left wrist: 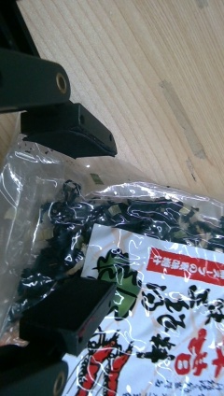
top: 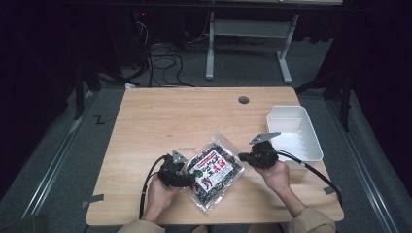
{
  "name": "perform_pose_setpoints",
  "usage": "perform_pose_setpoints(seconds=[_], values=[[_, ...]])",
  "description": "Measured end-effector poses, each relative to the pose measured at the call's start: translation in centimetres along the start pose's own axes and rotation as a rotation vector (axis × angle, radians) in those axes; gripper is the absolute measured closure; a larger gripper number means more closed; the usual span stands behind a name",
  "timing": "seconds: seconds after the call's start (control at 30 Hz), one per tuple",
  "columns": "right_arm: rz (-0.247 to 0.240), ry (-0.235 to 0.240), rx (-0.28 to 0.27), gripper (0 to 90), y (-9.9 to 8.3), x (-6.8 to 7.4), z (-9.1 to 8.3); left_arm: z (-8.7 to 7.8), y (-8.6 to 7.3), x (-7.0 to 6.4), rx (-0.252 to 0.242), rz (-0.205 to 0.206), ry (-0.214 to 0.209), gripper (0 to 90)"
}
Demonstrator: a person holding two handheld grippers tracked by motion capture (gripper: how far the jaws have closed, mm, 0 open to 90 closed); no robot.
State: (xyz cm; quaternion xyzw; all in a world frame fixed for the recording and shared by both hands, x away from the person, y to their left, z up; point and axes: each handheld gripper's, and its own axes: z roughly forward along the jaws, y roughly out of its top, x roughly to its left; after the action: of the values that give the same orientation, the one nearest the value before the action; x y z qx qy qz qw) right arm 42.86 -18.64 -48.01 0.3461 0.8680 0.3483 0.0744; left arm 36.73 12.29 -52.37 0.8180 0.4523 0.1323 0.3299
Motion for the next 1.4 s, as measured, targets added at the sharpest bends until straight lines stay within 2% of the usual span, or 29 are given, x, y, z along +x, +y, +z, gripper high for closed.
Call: perform_pose_setpoints(seconds=[0.13,0.2,0.37,0.43,0.57,0.63,0.7,0.73,0.77,1.03,1.3,1.4], values=[[0.006,-0.009,-0.018,89.9,0.5,-0.4,-1.0,0.0,0.0,0.1,0.002,-0.009,0.003,29.6],[0.012,-0.029,-0.034,89.9,0.7,-0.9,-2.2,0.1,0.0,0.1,0.007,-0.005,0.018,30.3],[0.003,-0.049,-0.051,89.9,0.9,-1.2,-3.6,0.0,-0.1,0.0,0.0,-0.001,0.019,30.4],[-0.002,-0.056,-0.058,89.9,1.1,-1.3,-4.6,0.0,0.0,0.2,-0.006,-0.017,0.012,30.5],[-0.023,-0.082,-0.074,89.9,1.7,-1.4,-5.9,0.0,-0.1,0.2,-0.003,-0.016,0.017,30.7],[-0.027,-0.081,-0.092,89.9,2.0,-1.2,-6.4,0.0,-0.1,-0.2,-0.012,-0.055,0.004,30.8],[-0.032,-0.078,-0.098,89.9,2.2,-1.2,-6.7,0.1,-0.1,-0.2,-0.019,-0.053,0.009,30.8],[-0.035,-0.08,-0.095,89.9,2.5,-1.2,-6.9,0.0,-0.1,0.2,0.001,-0.01,0.019,30.8],[-0.057,-0.092,-0.095,89.9,2.9,-1.0,-7.2,0.0,-0.1,0.2,0.0,-0.012,0.017,30.9],[-0.125,-0.113,-0.128,90.0,5.0,0.1,-9.7,-0.1,-0.1,0.3,0.001,-0.011,0.021,30.9],[-0.144,-0.113,-0.142,90.0,6.2,0.5,-11.5,-0.2,-0.1,0.3,-0.004,-0.015,0.02,30.9],[-0.165,-0.12,-0.144,90.0,6.9,0.8,-12.3,-0.2,-0.1,0.4,-0.012,-0.024,0.017,30.8]])
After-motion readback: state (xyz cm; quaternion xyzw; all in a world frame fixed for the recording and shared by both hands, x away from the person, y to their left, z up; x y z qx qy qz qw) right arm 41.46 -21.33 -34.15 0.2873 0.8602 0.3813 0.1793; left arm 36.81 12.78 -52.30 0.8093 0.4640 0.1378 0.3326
